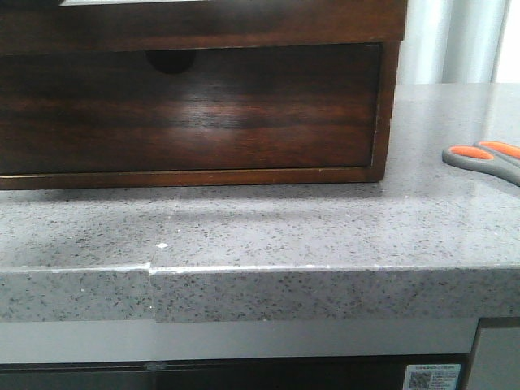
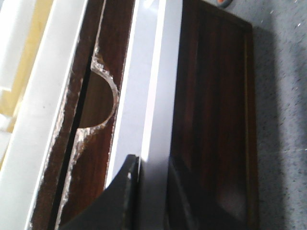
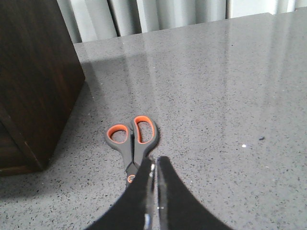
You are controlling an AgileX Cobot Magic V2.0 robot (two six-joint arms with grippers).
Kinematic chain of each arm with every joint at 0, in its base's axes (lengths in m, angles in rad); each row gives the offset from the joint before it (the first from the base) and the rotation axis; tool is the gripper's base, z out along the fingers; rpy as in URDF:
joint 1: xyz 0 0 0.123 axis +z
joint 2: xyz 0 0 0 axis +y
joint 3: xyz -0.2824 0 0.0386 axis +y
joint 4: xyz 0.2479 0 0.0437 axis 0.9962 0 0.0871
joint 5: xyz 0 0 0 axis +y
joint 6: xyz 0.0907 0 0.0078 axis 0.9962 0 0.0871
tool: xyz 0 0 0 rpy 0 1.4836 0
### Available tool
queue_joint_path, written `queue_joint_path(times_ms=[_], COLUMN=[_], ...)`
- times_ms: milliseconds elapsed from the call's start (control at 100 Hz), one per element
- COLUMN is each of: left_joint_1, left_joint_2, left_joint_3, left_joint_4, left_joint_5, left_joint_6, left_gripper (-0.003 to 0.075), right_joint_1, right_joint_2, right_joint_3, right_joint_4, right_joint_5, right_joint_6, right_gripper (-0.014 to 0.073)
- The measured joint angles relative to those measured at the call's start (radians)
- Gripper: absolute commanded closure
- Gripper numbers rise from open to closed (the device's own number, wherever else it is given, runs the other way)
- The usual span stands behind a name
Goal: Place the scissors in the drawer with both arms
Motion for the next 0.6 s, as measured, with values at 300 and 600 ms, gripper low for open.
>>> queue_joint_path(times_ms=[300, 600], left_joint_1=[0.0, 0.0], left_joint_2=[-0.147, -0.164], left_joint_3=[0.083, 0.09], left_joint_4=[0.038, 0.055], left_joint_5=[-0.055, -0.077], left_joint_6=[0.004, 0.004], left_gripper=[0.0742, 0.0717], right_joint_1=[0.0, 0.0], right_joint_2=[0.0, 0.0], right_joint_3=[0.0, 0.0], right_joint_4=[0.0, 0.0], right_joint_5=[0.0, 0.0], right_joint_6=[0.0, 0.0], right_gripper=[0.0641, 0.0641])
